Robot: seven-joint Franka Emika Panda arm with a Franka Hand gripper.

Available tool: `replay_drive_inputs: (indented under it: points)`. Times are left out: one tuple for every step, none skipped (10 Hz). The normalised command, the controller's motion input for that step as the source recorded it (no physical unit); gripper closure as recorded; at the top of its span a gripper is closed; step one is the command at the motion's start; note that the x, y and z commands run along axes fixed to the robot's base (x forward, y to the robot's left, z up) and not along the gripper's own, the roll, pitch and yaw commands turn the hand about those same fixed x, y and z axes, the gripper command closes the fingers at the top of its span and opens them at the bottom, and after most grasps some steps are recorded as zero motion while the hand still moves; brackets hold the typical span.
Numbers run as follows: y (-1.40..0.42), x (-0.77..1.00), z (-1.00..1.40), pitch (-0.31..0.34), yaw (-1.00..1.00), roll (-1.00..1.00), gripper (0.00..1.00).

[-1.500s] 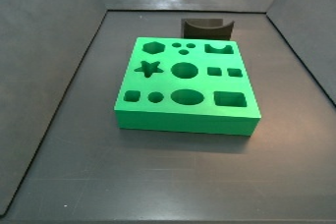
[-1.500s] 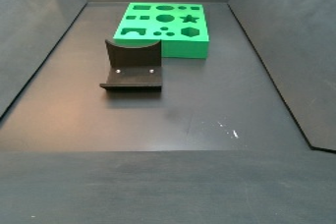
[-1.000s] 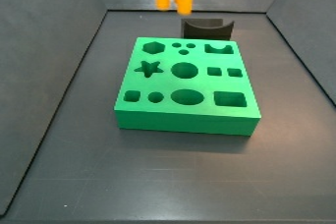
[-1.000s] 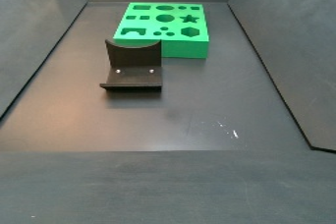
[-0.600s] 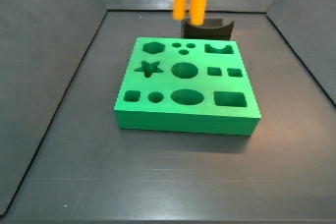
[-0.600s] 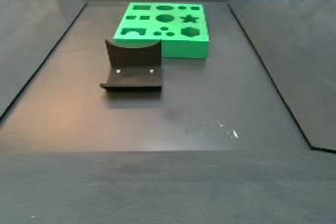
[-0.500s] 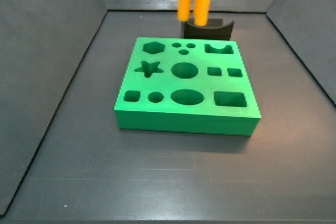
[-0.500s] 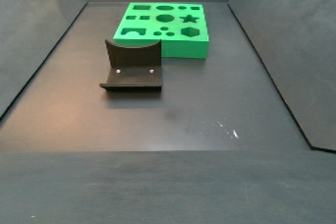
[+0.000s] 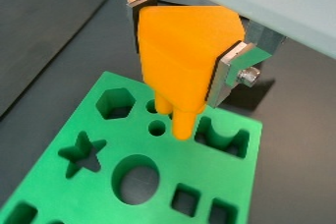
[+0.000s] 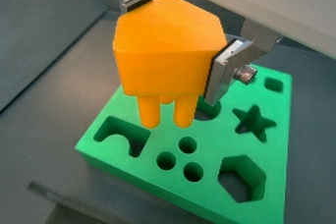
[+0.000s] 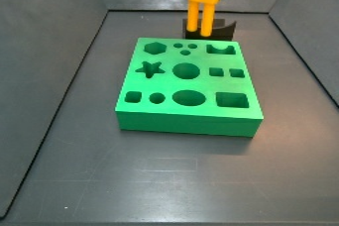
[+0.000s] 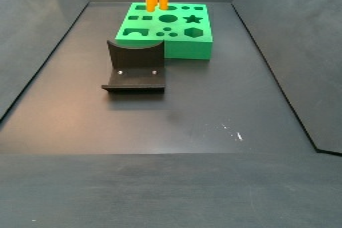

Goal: Insert the 3 prong object.

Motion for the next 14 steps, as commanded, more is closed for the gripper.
replay_drive_inputs:
  points:
    - [0.00,0.00,-0.32,0.000,-1.00,0.00,1.00]
    - [0.00,0.00,-0.27,0.000,-1.00,0.00,1.00]
    - [0.00,-0.02,-0.19,0.000,-1.00,0.00,1.00]
    - [0.03,-0.14,-0.27,0.000,-0.94,0.01,1.00]
    - [0.13,-0.18,-0.30,0.011,-0.84,0.02,1.00]
    - [0.31,-0.26,-0.31,0.034,-0.59,0.06,1.00]
    - [0.38,-0.27,-0.33,0.000,-0.46,0.08,1.00]
    - [0.25,-0.29,-0.26,0.000,-0.12,0.11,1.00]
    - [0.13,-0.09,-0.25,0.000,0.00,0.12,1.00]
    - [0.03,0.08,-0.30,0.000,0.00,0.02,1.00]
    - [0.00,0.21,-0.41,0.000,0.00,0.03,1.00]
    - [0.00,0.34,-0.43,0.003,0.05,0.00,1.00]
    - [0.00,0.29,-0.47,0.000,0.09,-0.09,1.00]
    - [0.00,0.29,-0.49,-0.009,0.06,-0.11,1.00]
